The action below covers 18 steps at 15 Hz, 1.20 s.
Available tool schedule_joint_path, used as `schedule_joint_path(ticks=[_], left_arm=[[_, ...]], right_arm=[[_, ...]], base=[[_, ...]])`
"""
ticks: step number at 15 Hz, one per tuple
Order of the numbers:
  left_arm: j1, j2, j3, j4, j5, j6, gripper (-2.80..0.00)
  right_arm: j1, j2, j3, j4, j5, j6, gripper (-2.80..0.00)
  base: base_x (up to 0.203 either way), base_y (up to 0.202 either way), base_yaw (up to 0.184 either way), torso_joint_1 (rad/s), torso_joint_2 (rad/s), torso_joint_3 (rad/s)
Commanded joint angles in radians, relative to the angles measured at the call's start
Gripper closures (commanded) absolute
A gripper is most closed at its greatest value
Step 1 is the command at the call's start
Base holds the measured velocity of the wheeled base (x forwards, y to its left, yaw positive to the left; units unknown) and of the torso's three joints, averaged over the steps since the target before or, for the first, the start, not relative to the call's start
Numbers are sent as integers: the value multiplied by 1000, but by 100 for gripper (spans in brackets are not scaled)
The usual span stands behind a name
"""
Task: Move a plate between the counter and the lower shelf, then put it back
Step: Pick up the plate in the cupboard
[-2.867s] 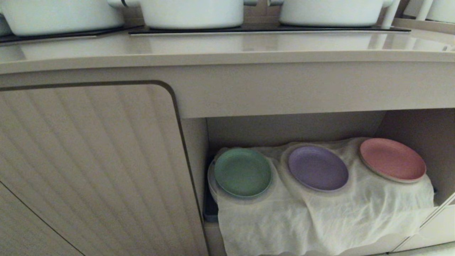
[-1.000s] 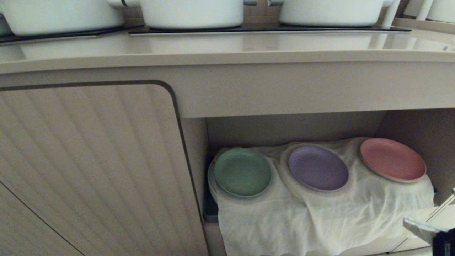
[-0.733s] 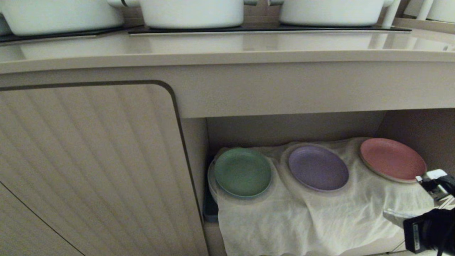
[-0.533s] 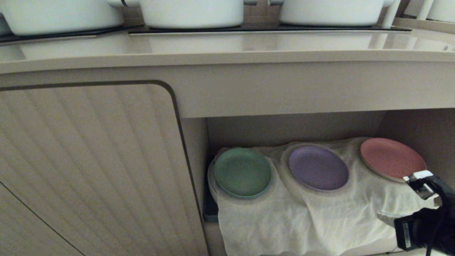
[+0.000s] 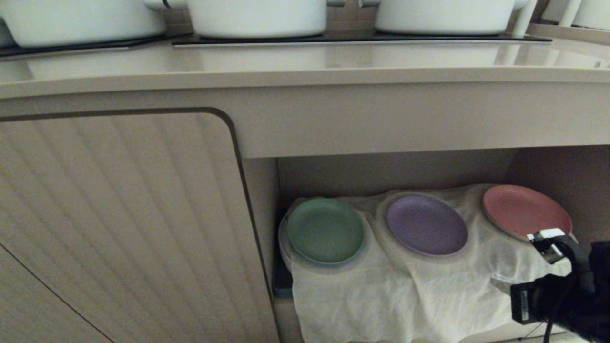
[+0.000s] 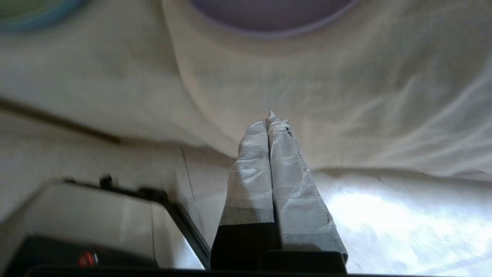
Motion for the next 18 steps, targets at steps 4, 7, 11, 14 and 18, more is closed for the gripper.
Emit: schedule_joint_path(ticks=[4, 7, 11, 14, 18], left_arm=[[0, 3, 0, 0, 0, -1, 0], [0, 3, 0, 0, 0, 1, 0], [0, 5, 0, 0, 0, 1, 0], [0, -3, 0, 0, 0, 1, 0], [0, -3, 0, 0, 0, 1, 0]], right_arm=[[-1, 236, 86, -372, 16, 62, 0], [-19, 338, 127, -594, 41, 67, 0], [-31, 341, 129, -609, 42, 60, 0], [-70, 324, 129, -606, 42, 43, 0], [-108, 303, 129, -603, 45, -23, 0]], base=[[0, 0, 0, 0, 0, 0], [0, 0, 0, 0, 0, 0], [0, 0, 0, 0, 0, 0], [0, 0, 0, 0, 0, 0], [0, 0, 0, 0, 0, 0]])
